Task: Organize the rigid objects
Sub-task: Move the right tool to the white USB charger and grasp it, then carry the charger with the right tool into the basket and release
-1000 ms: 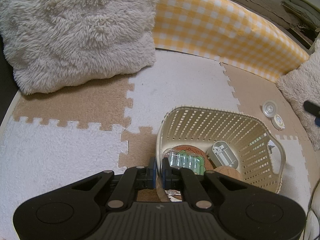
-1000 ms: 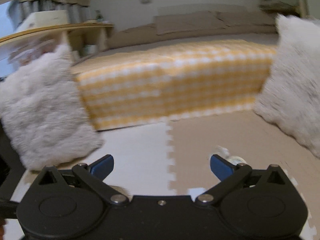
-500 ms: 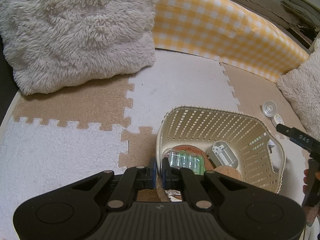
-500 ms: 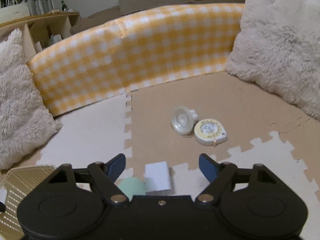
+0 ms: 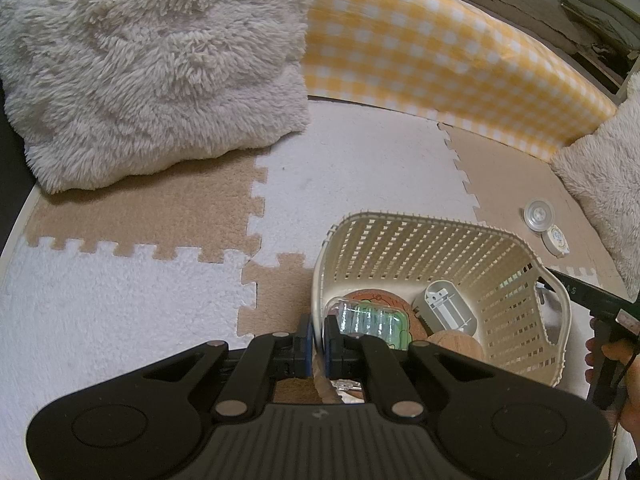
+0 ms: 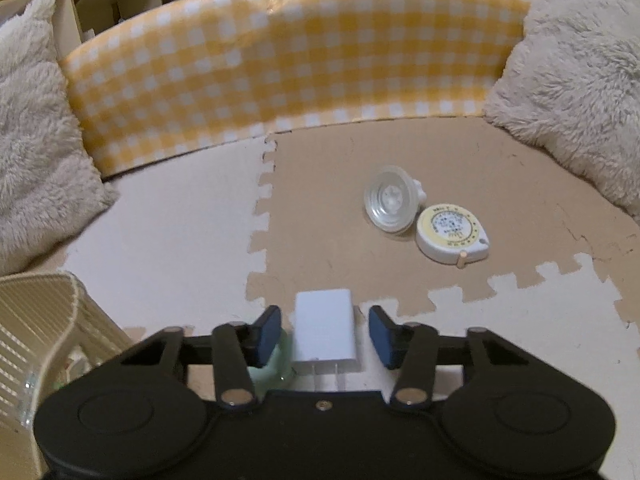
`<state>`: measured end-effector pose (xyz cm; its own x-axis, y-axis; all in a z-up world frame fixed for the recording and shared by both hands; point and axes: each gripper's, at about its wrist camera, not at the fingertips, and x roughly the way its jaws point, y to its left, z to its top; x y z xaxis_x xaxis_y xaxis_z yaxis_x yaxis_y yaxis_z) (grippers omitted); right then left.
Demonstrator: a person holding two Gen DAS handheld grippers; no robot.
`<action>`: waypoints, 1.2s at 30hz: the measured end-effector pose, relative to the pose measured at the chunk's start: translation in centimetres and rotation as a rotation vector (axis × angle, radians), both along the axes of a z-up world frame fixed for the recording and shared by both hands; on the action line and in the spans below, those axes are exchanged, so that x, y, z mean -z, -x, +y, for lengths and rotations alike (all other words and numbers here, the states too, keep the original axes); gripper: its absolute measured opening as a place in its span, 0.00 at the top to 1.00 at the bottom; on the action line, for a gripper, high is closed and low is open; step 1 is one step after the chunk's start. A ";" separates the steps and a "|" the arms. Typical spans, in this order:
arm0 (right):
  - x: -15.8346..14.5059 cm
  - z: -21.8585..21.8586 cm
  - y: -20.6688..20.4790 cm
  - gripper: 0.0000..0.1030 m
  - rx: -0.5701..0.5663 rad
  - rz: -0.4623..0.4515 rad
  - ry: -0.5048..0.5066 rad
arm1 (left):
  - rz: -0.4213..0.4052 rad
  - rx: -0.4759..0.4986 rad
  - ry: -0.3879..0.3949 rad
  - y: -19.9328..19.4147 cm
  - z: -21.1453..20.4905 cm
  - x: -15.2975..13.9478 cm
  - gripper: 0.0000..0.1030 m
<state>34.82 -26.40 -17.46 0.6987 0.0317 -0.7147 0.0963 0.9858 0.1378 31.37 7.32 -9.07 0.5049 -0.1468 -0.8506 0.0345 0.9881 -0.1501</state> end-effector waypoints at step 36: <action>-10.2 1.4 3.3 0.65 -0.001 -0.246 -0.077 | 0.000 -0.001 0.002 0.0 0.0 0.0 0.95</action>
